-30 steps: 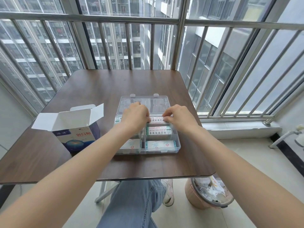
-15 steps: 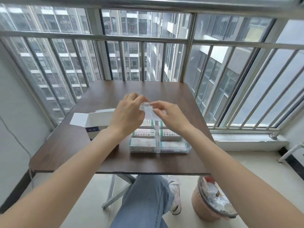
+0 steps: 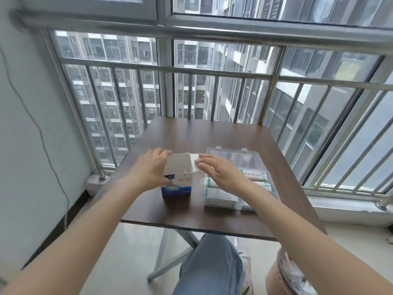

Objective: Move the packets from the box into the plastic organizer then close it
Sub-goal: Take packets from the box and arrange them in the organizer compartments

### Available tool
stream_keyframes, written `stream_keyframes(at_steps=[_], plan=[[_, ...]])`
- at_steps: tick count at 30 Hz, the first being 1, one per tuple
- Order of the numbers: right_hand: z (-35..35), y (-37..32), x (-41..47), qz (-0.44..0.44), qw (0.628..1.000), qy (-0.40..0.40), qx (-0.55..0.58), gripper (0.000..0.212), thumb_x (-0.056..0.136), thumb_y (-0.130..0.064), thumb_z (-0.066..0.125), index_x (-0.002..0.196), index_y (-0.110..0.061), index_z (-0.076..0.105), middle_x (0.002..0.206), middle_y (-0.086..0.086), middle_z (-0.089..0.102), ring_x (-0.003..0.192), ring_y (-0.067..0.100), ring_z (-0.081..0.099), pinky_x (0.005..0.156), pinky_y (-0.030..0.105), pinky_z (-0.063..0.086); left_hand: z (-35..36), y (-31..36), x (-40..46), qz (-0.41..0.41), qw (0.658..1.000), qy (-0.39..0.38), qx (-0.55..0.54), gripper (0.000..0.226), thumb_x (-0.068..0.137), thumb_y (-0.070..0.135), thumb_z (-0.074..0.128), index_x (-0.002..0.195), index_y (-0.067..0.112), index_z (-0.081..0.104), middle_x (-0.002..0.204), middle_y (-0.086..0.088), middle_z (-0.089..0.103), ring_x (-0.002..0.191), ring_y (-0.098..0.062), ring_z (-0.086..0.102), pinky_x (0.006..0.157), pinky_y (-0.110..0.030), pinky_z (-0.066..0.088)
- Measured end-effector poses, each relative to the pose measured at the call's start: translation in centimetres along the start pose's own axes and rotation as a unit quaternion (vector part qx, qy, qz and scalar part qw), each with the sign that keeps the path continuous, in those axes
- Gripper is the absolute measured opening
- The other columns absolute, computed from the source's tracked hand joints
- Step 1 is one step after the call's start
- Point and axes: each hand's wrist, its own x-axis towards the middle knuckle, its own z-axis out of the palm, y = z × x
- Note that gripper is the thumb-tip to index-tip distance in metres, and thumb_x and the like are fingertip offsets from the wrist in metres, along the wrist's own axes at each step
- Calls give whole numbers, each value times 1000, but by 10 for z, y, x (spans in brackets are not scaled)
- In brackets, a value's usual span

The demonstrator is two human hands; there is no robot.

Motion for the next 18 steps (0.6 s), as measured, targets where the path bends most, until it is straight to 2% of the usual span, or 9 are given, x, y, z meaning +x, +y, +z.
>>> stream_keyframes(at_steps=[2,4,6,8,10,13,16,18], plan=[[1,0,-6,-4,998,59,-18,32,101,-19,40,126,-13,58,143,2,46,134,19,35,104,19,20,0,-1,-8,45,993,109,1,88,65,42,81,138,12,42,125,-8,51,118,-31,46,92,-39,38],[-1,-2,-15,-23,989,138,-42,28,98,-9,44,118,-12,63,138,2,50,131,21,35,104,17,20,1,-4,-15,89,977,194,-4,89,50,36,90,125,4,54,112,-14,58,106,-35,52,83,-44,45],[-5,-9,-25,-57,980,183,-50,29,92,2,47,110,-8,67,128,3,58,124,22,44,102,16,27,2,-5,-20,114,963,244,2,95,37,26,95,120,3,53,109,-16,58,103,-30,45,79,-47,49],[-8,-20,-33,-105,973,192,-68,28,86,4,48,102,-5,69,116,7,65,111,26,55,97,27,42,1,0,-24,148,949,276,16,99,35,21,95,120,3,49,113,-14,52,103,-27,39,81,-47,50],[-7,-32,-36,-132,970,176,-99,29,84,-1,47,103,-2,69,112,12,66,104,30,60,93,35,49,-1,7,-27,176,936,304,17,97,37,18,94,121,2,46,114,-10,43,102,-28,39,81,-46,50],[-1,-53,-34,-97,983,80,-135,38,90,-8,48,127,0,52,125,17,52,112,32,53,97,35,42,-1,16,-29,193,921,338,25,89,47,19,91,121,2,46,113,-9,40,102,-28,40,82,-45,50],[4,-68,-30,-13,981,20,-191,37,93,-17,46,125,-1,42,120,19,44,107,36,50,86,37,41,-2,19,-30,207,913,348,42,80,57,20,86,123,1,45,113,-11,42,103,-29,43,83,-48,52],[4,-70,-28,2,978,6,-209,33,93,-18,45,121,0,44,119,20,43,109,36,47,89,37,40,-2,18,-30,208,913,349,42,77,61,21,84,124,1,44,113,-13,44,103,-30,43,82,-49,52]])
